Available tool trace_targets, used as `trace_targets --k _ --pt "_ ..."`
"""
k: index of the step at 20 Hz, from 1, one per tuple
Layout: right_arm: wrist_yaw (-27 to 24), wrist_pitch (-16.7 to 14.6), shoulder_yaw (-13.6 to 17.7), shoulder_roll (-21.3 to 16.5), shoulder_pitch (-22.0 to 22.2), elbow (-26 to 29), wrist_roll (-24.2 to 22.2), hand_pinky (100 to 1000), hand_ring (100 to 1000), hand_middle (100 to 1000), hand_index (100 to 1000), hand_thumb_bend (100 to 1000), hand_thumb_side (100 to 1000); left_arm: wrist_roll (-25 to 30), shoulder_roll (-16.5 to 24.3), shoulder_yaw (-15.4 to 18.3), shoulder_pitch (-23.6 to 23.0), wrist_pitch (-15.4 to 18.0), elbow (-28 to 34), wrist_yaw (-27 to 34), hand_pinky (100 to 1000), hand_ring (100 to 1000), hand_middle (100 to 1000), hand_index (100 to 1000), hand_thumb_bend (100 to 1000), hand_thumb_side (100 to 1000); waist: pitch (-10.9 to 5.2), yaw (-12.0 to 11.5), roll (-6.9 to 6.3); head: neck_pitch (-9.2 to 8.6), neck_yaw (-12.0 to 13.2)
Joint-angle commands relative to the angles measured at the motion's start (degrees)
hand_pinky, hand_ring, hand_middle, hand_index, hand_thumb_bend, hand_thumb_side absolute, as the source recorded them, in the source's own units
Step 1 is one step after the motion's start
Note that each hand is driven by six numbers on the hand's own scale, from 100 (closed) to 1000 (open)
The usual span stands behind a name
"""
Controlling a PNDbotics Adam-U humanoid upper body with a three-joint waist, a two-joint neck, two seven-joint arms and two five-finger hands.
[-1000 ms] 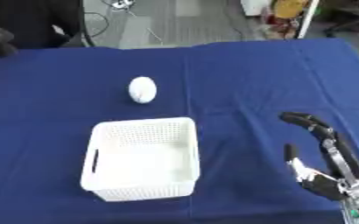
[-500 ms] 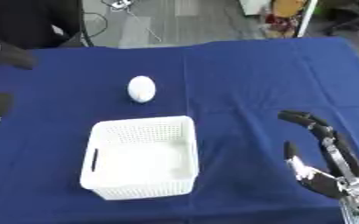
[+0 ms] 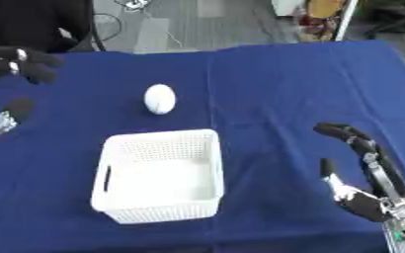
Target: Pick up objects on the table and place them in the box.
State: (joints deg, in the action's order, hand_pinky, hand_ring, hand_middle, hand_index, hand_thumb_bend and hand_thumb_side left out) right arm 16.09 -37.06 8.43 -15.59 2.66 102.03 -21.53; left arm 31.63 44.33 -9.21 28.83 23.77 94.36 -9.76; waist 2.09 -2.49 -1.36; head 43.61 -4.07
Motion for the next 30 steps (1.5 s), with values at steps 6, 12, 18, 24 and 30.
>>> trace_targets --k 6,12,18,24,30 --pt "-0.18 -0.18 0.06 -1.25 0.02 0.53 -0.38 880 877 785 877 111 514 5.50 1.70 -1.18 6.09 -0.04 -7.58 0.72 653 697 878 873 603 785 -0.67 0.10 -0.17 0.18 0.31" --pt "-0.17 -0.22 0.06 -1.26 0.11 0.50 -0.37 880 877 785 877 111 514 5.09 1.27 -1.19 7.17 0.56 -9.23 -0.30 667 709 871 888 634 773 -0.75 -0.02 -0.13 0.25 0.31" --pt "-0.23 -0.27 -0.05 -1.32 0.28 0.36 -0.44 880 877 785 877 112 513 4.17 -0.93 -2.00 11.25 3.80 -11.13 -6.87 708 756 870 921 747 823 -1.07 -0.16 -0.12 0.34 0.52" --pt "-0.39 -0.39 -0.22 -1.31 0.47 0.15 -0.63 882 878 784 877 112 515 5.24 -6.46 -2.75 19.02 5.60 -19.91 -10.49 716 771 884 921 826 847 -1.25 -0.16 -0.03 0.48 0.74" --pt "-0.56 -0.53 -0.39 -1.18 0.58 0.06 -0.94 883 879 784 877 111 517 4.27 -11.43 -2.58 23.36 6.91 -26.94 -14.85 716 772 883 921 808 849 -1.07 0.12 0.09 0.51 0.61"
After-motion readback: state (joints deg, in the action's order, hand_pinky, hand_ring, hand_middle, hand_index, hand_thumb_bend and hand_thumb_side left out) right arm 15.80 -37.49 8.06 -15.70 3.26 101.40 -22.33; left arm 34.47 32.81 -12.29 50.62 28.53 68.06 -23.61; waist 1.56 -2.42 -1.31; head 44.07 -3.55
